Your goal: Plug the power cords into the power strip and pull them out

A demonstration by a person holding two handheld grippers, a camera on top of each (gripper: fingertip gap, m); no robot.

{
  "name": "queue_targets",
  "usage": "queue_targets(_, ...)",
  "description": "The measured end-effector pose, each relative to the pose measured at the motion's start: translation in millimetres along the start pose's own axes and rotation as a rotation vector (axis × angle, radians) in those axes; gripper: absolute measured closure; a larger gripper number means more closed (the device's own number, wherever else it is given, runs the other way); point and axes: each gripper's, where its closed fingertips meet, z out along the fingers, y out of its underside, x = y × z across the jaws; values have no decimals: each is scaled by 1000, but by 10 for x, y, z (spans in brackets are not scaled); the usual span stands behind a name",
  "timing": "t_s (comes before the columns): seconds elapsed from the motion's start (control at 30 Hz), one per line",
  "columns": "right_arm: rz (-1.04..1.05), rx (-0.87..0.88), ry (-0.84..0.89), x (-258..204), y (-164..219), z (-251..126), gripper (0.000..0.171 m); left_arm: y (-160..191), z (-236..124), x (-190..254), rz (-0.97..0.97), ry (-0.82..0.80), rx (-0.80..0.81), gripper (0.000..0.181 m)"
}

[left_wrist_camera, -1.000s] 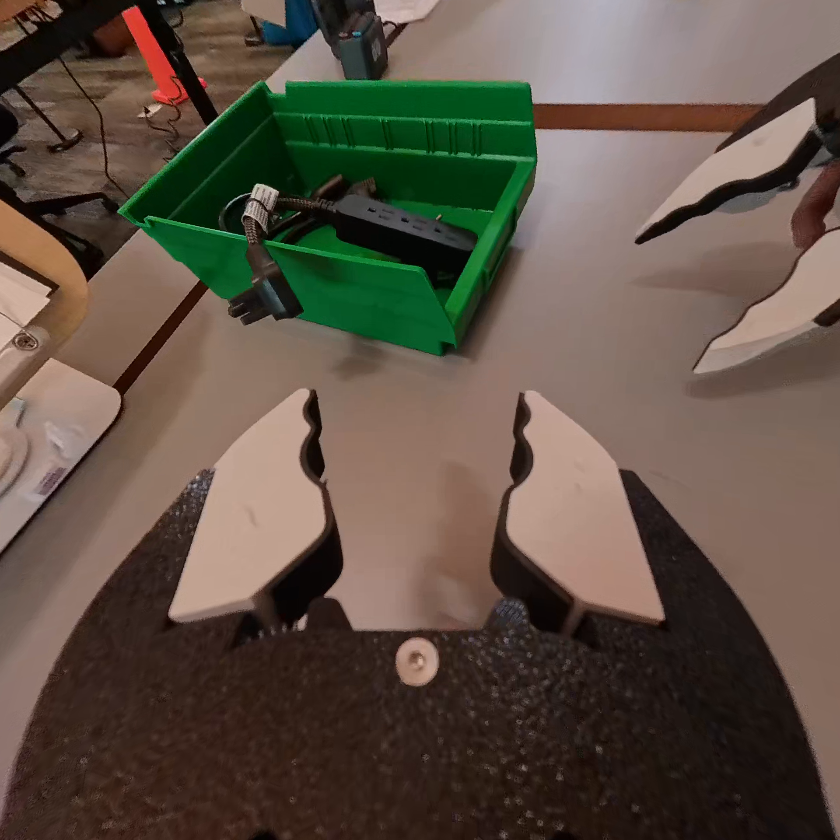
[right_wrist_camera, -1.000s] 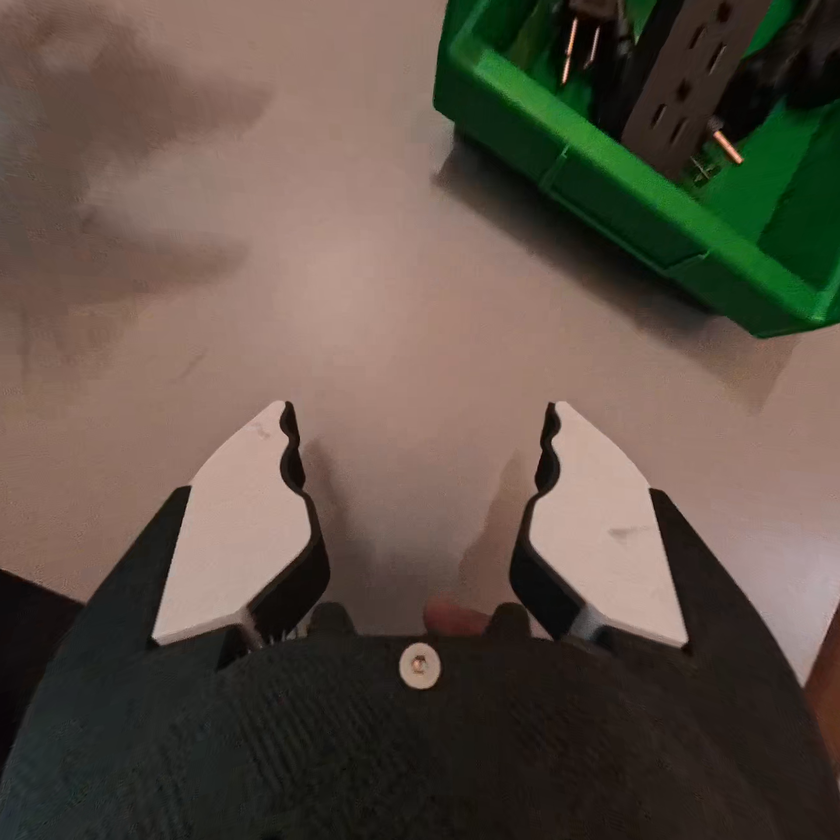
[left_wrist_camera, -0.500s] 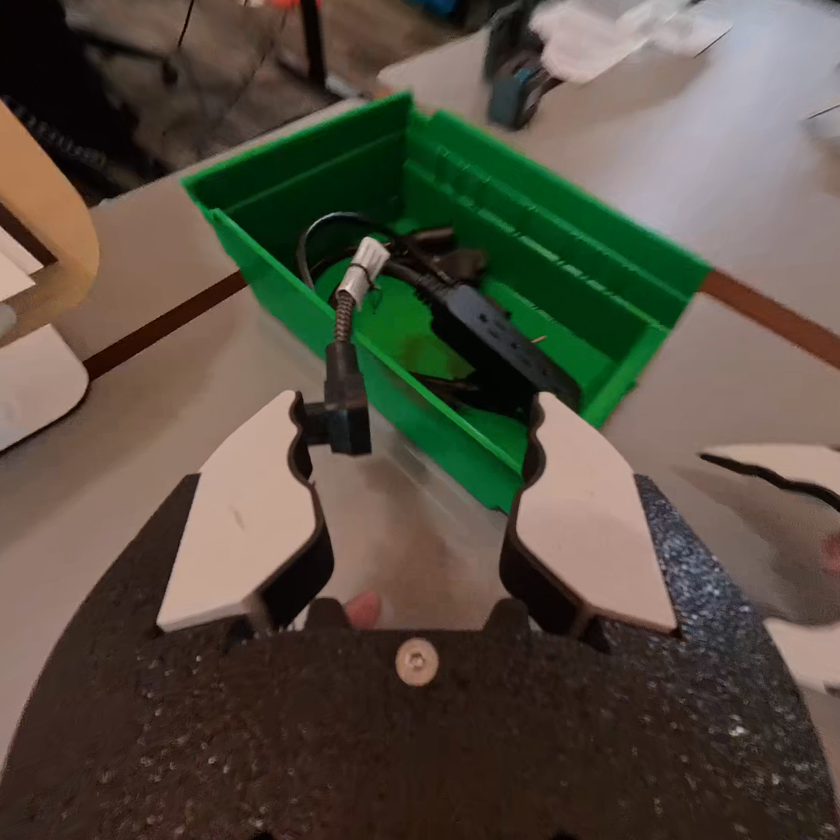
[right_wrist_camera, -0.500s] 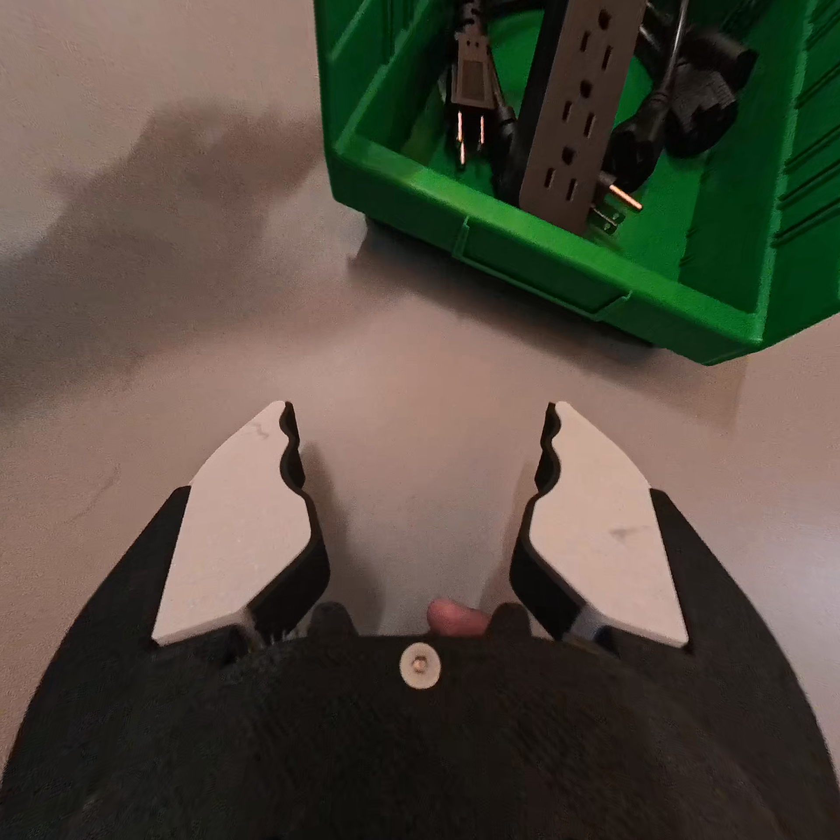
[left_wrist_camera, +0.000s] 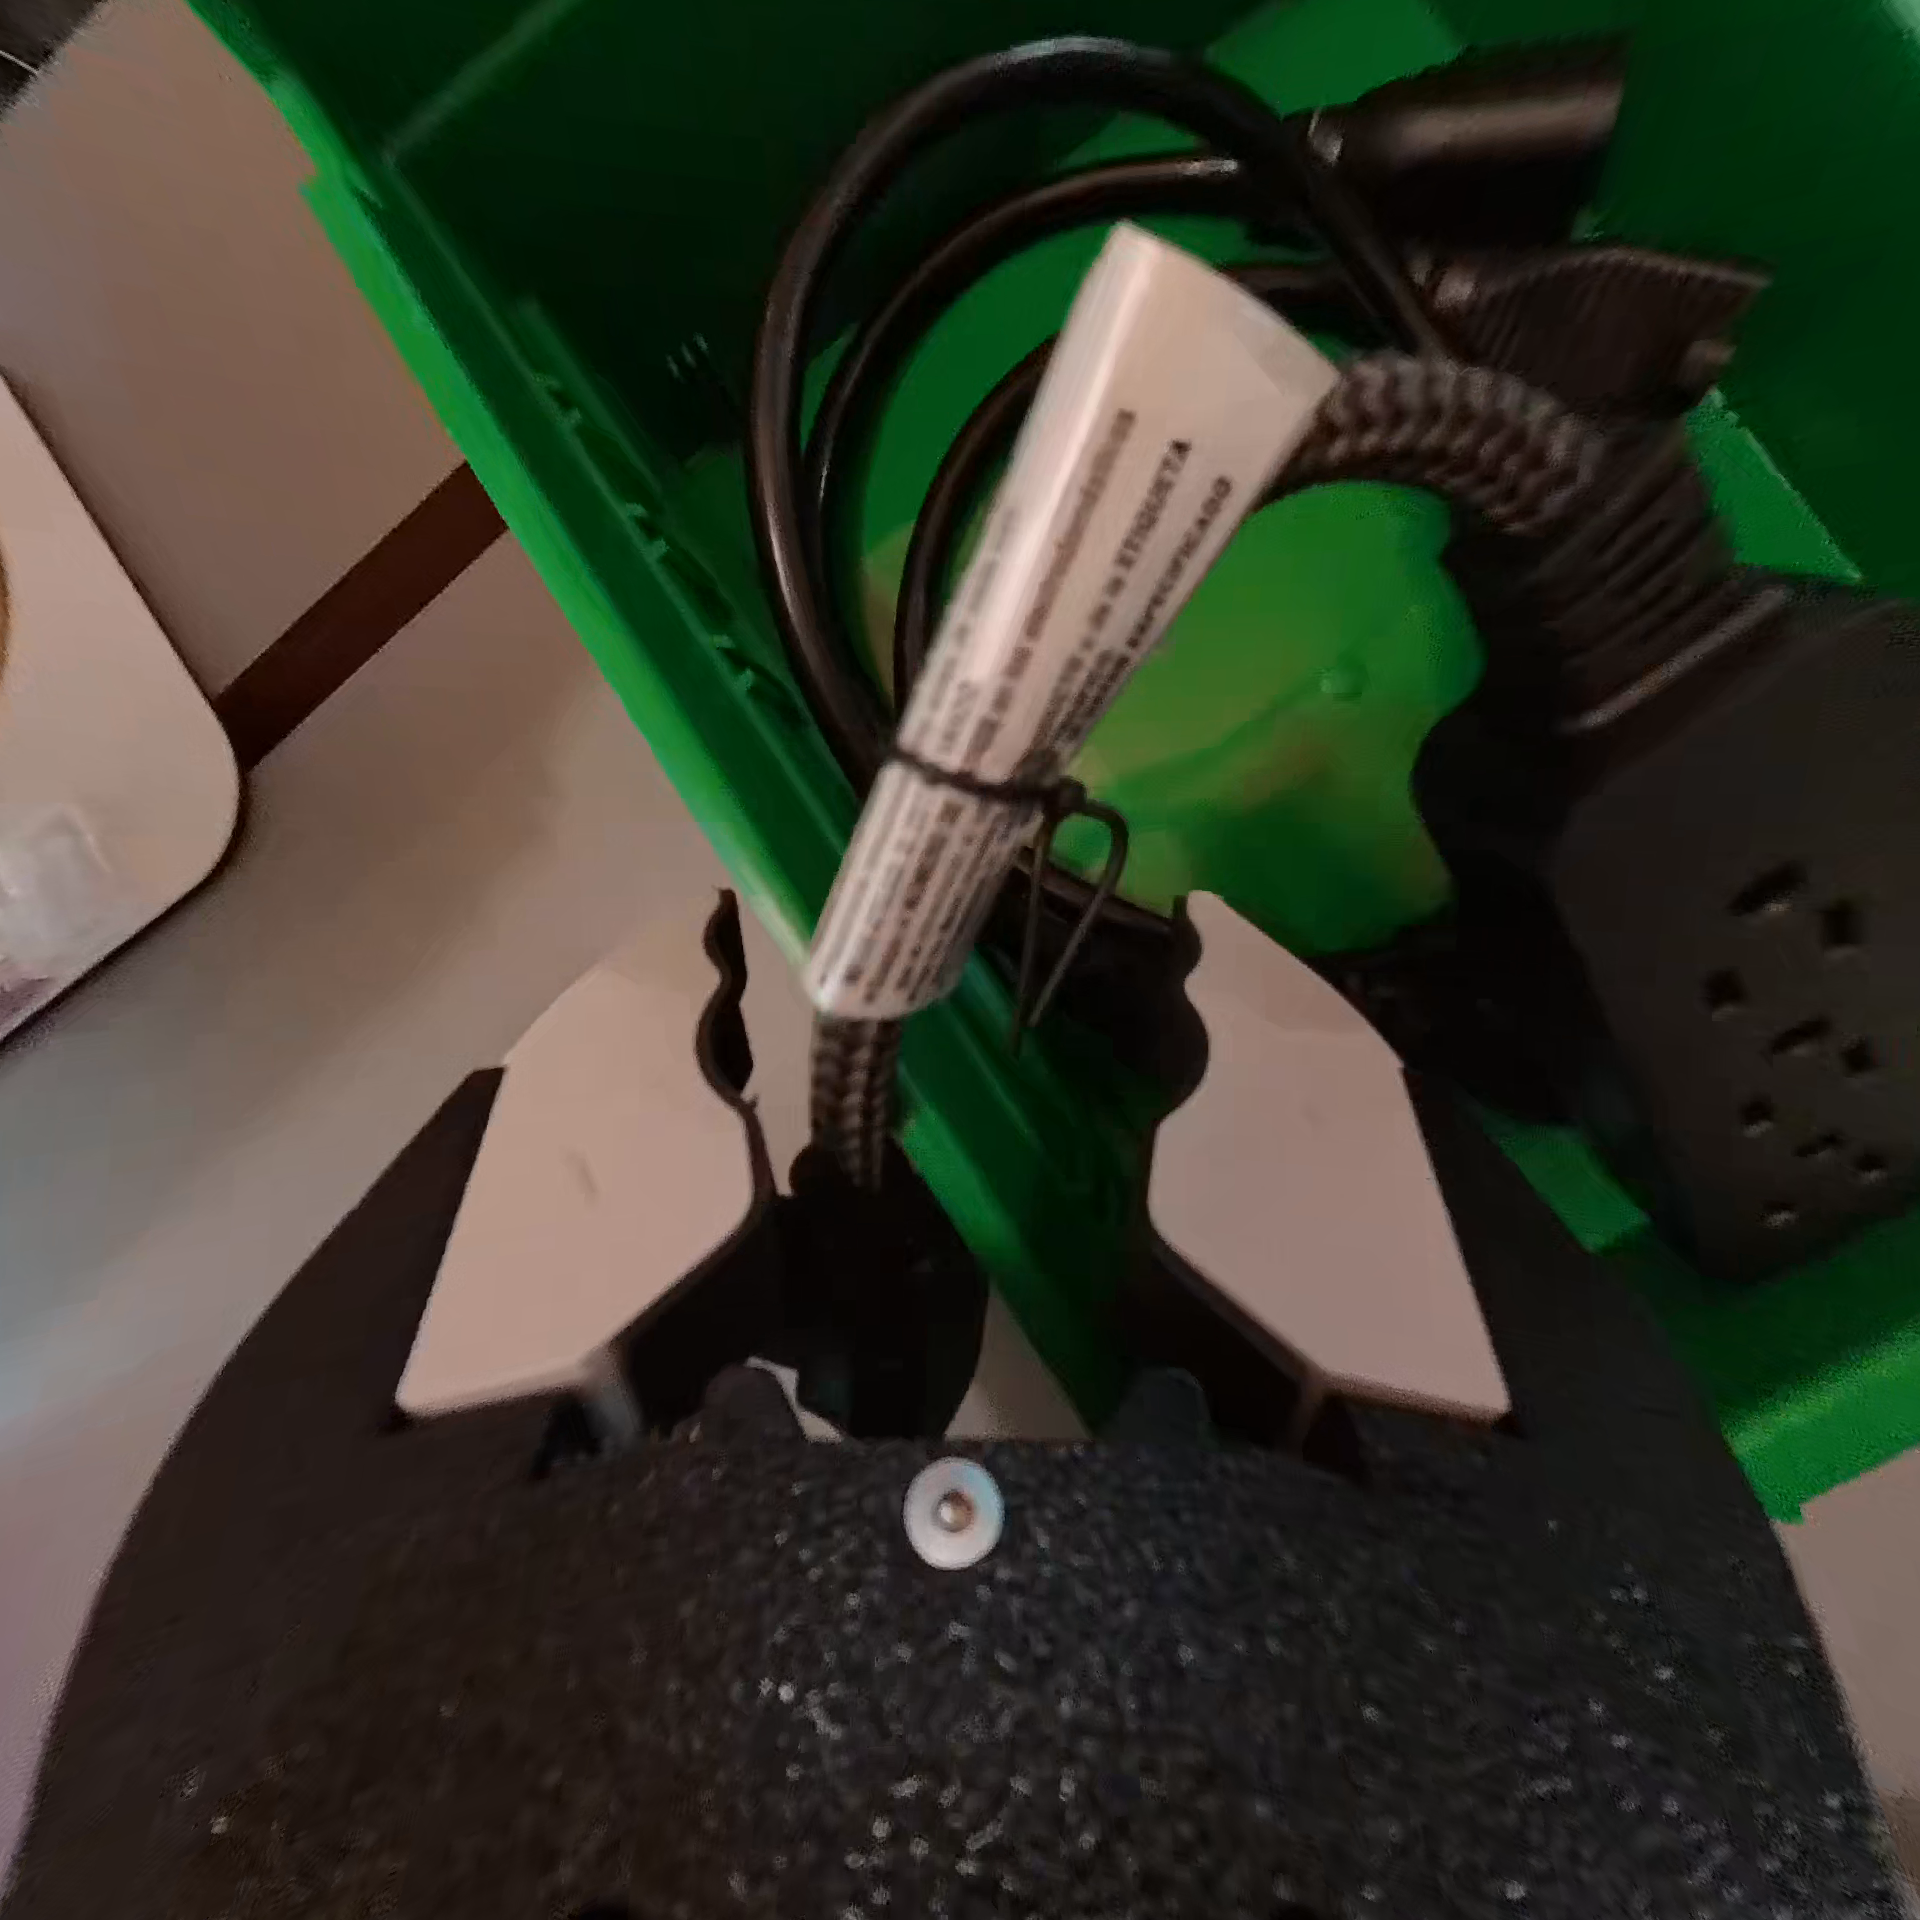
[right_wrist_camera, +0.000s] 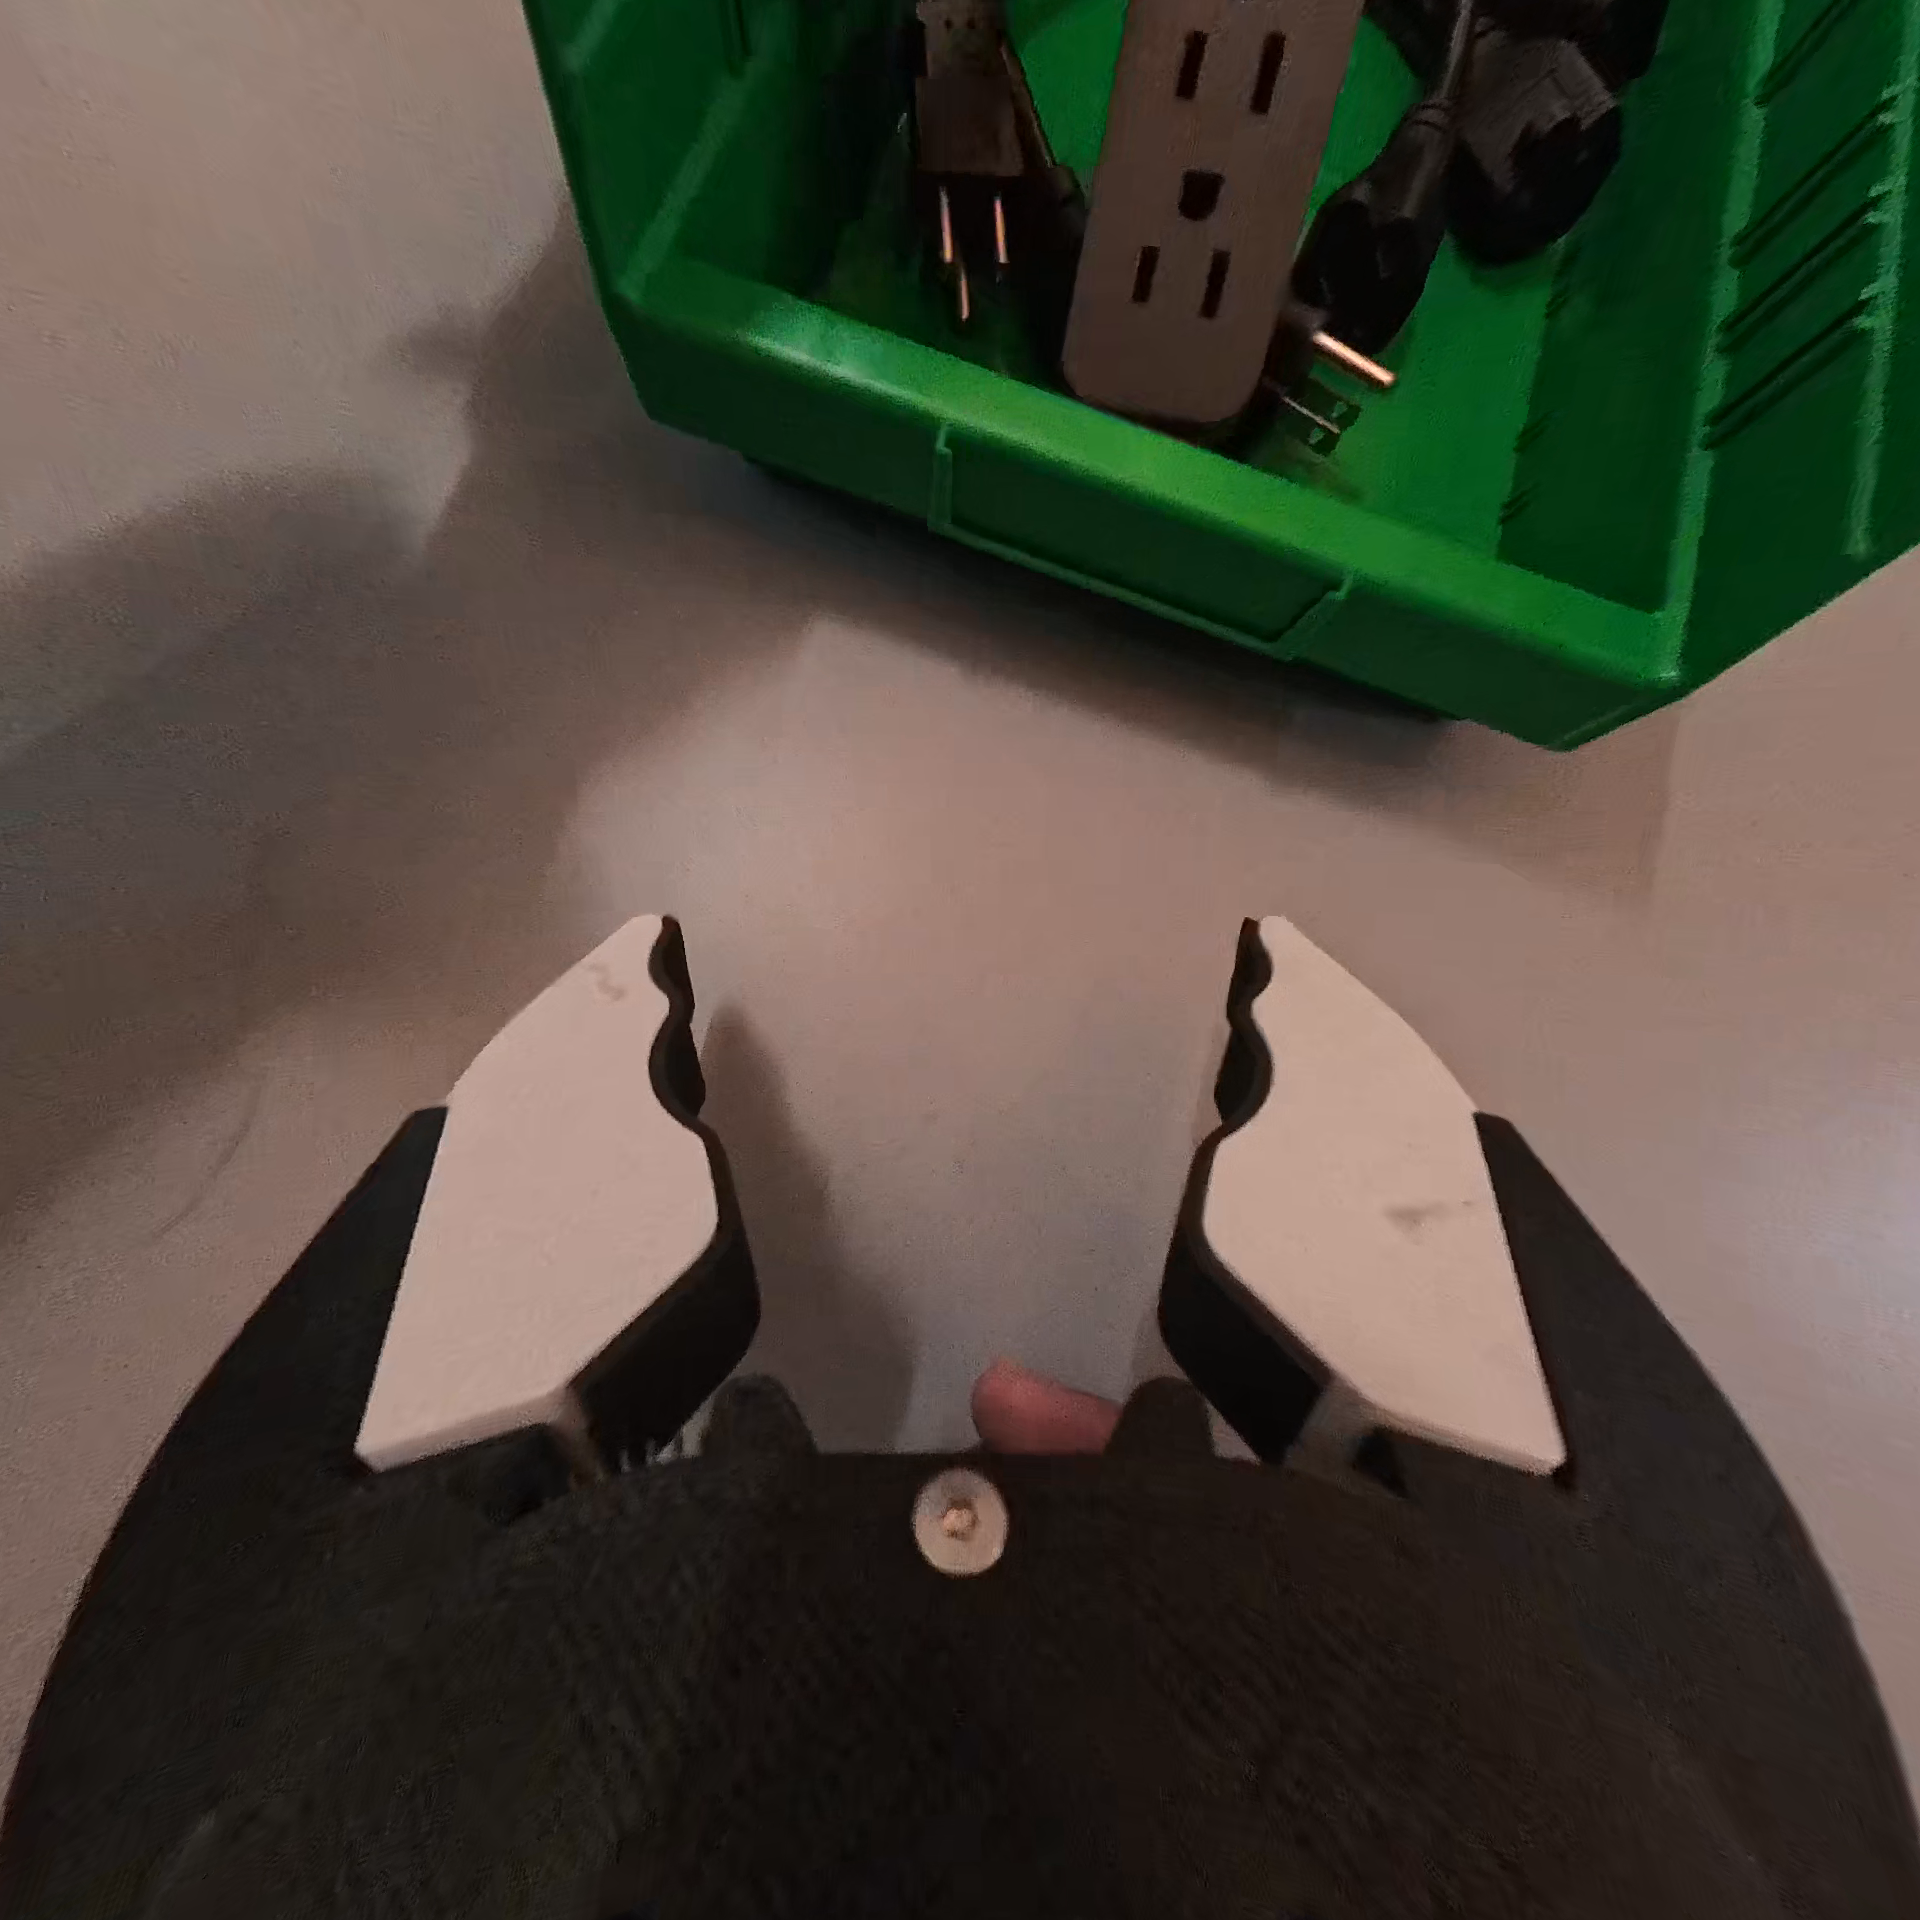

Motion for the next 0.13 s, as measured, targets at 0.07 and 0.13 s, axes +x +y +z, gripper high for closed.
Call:
queue_targets(0.07, -25, 1, 23, 9, -1, -29, 72, 32, 85, -111, 8, -25, -8, 118)
queue_targets(0.13, -15, -2, 18, -3, 5, -56, 72, 45, 134, -181, -61, 33, 4, 128)
